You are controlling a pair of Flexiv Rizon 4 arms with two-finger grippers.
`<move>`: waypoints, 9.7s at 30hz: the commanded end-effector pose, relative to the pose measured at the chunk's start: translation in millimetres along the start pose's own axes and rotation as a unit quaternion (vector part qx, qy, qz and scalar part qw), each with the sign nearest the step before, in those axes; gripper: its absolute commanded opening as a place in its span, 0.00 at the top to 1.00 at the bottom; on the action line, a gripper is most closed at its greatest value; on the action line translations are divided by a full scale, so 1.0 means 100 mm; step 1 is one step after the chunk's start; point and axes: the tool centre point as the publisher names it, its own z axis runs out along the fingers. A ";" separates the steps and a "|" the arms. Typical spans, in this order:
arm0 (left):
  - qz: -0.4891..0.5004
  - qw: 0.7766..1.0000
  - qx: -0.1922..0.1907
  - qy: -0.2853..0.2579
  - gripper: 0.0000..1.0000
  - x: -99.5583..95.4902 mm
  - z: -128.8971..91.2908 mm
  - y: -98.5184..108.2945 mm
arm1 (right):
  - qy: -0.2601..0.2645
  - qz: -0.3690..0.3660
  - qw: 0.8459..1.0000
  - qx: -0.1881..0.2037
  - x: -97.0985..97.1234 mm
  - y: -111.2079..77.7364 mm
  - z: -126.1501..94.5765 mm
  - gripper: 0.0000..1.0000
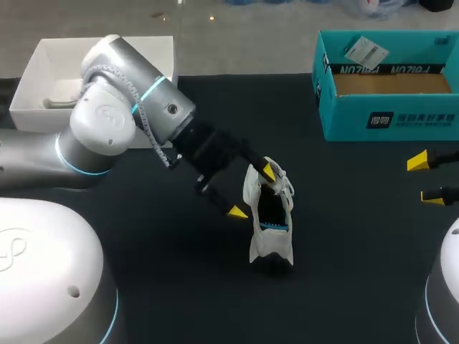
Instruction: Take the shoe out of the shoebox, open the shoe tongue, remove and reinsert the insole, then place the shoe into the shoebox
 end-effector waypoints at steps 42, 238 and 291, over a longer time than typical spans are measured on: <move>0.282 0.918 -0.078 0.269 1.00 -0.33 0.51 0.51 | -0.001 0.000 1.000 -0.001 0.00 -0.02 0.00 0.00; 0.381 0.788 -0.431 0.220 0.10 -0.38 0.45 0.99 | -0.001 0.000 1.000 -0.001 0.00 -0.02 0.00 0.00; 0.364 0.758 -0.521 0.147 0.66 -1.03 -0.19 0.81 | -0.001 0.000 1.000 -0.001 0.00 -0.02 0.00 0.00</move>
